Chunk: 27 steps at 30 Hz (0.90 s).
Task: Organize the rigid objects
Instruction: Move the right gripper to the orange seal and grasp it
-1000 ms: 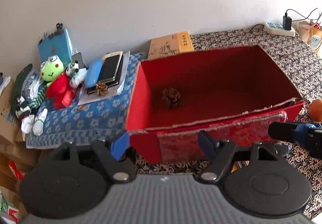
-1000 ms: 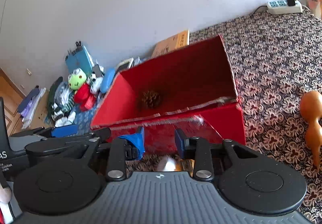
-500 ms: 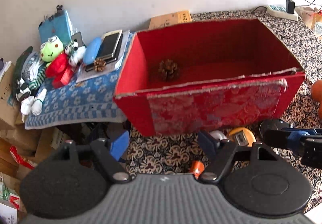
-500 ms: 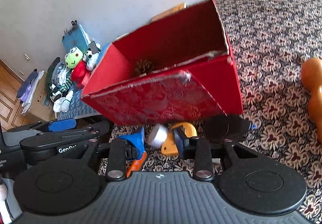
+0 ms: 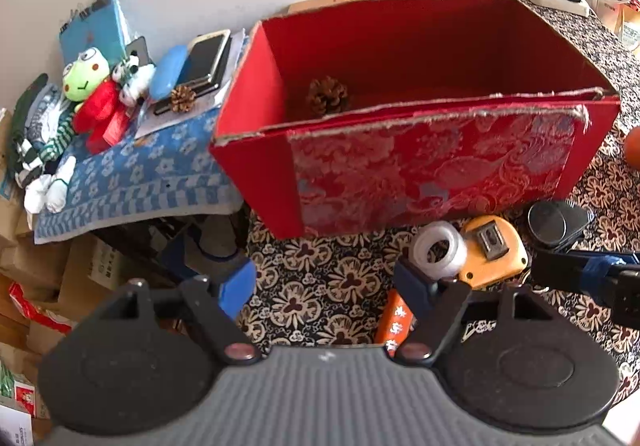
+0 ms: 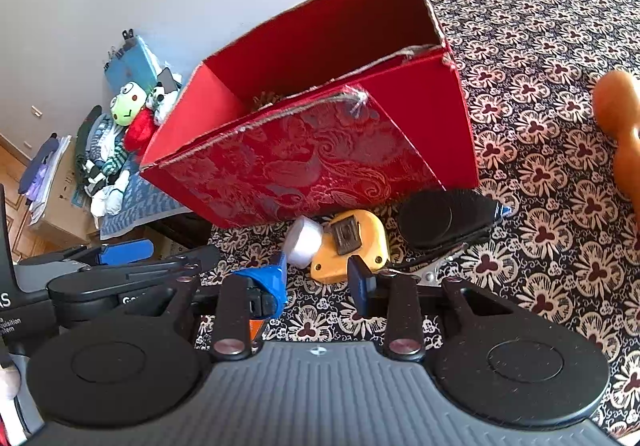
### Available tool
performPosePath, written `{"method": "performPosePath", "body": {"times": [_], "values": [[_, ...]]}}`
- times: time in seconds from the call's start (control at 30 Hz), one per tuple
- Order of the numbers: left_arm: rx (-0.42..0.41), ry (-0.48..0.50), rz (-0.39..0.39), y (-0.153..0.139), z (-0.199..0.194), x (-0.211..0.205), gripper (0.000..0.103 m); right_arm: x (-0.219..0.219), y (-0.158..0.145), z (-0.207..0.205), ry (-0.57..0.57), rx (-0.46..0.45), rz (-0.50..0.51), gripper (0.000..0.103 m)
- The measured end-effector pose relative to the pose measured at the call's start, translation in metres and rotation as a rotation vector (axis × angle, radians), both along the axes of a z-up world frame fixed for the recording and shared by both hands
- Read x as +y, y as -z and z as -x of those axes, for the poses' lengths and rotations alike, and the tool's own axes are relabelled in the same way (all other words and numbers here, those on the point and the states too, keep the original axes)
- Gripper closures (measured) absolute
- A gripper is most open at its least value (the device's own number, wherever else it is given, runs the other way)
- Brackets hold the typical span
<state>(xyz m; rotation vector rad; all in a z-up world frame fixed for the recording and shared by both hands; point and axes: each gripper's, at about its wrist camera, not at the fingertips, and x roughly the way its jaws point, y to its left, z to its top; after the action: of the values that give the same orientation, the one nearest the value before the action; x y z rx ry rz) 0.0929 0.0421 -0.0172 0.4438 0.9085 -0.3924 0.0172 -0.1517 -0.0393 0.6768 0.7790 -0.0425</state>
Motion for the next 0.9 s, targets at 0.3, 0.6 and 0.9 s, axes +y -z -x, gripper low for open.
{"method": "performPosePath", "body": {"times": [0.3,0.6,0.9], "values": [[0.056,0.031,0.028,0.017,-0.006,0.009,0.026,0.005,0.007,-0.001,0.013,0.022,0.014,0.087],[0.157,0.112,0.207,0.043,0.002,0.045,0.029,0.021,0.024,-0.014,-0.047,0.029,-0.045,0.088],[0.208,0.123,0.215,0.059,0.001,0.043,0.031,0.038,0.033,-0.033,-0.116,0.034,-0.074,0.089]]}}
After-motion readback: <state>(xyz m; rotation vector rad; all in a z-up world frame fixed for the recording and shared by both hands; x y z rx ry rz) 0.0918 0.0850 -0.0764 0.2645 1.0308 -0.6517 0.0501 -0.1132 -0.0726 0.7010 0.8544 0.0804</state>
